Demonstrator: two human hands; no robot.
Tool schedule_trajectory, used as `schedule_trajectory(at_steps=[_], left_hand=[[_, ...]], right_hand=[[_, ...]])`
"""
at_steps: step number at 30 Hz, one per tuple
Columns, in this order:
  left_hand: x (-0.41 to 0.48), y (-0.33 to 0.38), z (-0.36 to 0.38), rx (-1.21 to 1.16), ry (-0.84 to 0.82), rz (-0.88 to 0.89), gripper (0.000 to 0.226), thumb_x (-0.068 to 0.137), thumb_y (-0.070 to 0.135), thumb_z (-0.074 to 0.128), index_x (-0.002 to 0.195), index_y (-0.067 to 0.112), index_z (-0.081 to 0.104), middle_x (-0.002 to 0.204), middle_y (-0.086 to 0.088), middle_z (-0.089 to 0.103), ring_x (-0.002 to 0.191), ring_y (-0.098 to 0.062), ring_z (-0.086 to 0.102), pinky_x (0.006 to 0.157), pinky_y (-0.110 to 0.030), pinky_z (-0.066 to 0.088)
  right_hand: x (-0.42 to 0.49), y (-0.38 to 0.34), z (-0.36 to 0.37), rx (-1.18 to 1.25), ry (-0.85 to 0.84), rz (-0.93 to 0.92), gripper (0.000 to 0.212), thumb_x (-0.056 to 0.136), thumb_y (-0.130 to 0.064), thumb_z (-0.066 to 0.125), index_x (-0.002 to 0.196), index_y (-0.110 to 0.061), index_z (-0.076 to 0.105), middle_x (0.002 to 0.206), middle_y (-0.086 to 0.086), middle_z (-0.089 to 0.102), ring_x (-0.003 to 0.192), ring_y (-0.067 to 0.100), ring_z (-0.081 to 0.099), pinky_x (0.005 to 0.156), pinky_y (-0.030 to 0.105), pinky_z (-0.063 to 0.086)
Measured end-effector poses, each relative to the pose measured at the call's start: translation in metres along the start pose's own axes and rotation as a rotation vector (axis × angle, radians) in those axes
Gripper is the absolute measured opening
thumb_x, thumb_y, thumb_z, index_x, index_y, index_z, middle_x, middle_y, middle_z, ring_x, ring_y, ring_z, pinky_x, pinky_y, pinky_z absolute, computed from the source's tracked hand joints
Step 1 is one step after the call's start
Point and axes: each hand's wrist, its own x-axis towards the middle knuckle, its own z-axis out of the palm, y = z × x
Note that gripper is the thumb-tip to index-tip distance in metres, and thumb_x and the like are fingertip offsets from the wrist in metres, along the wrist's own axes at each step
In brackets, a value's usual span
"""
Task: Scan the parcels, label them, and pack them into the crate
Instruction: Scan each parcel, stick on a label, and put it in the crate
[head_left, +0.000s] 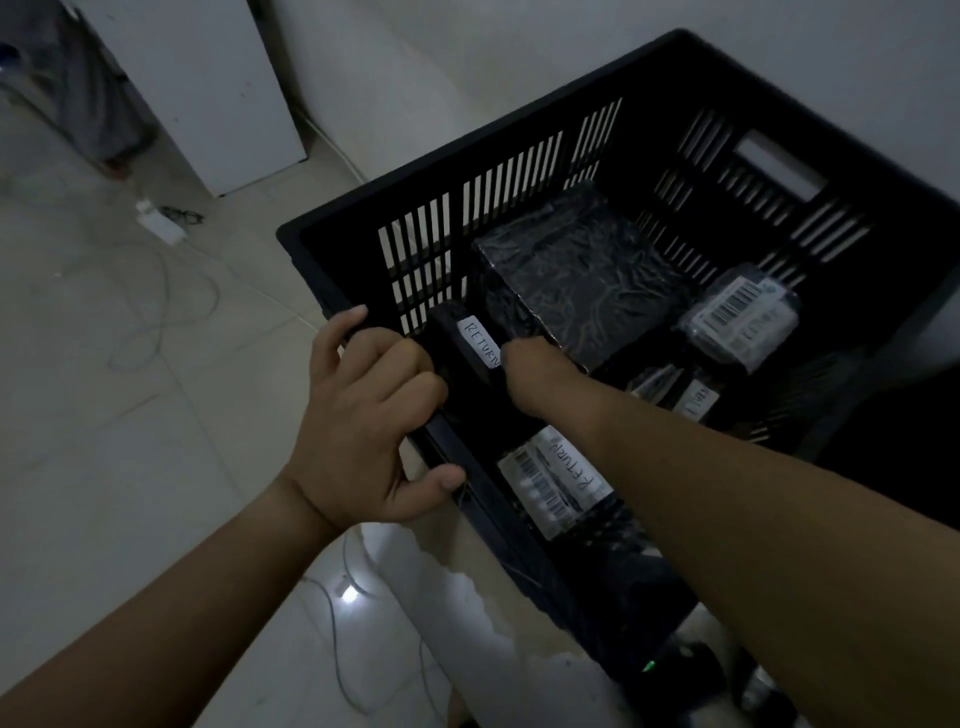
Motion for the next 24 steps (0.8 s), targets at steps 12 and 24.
schedule_trajectory(at_steps=[12,24], left_hand=[[0.002,0.012,-0.025,0.034,-0.15,-0.133,0.055,0.093,0.061,0.037,0.076,0.013,0.056,0.081,-0.001,0.054,0.089,-0.028,0.051,0.111,-0.052,0.027],[0.023,0.194,-0.026,-0.404,-0.315,0.053,0.027,0.087,0.031,0.067,0.105,0.011,0.069,0.112,-0.001,0.062,0.105,-0.021,0.059,0.094,-0.039,0.043]], right_hand=[[-0.11,0.009,-0.055,0.301,0.002,-0.226,0.056,0.096,-0.027,0.057,0.147,-0.014,0.038,0.138,0.009,0.053,0.121,0.023,0.053,0.094,0.023,0.044],[-0.379,0.131,0.047,0.673,0.159,-0.048,0.054,0.099,-0.044,0.05,0.148,-0.048,0.028,0.147,-0.028,0.038,0.124,-0.009,0.044,0.103,0.023,0.041]])
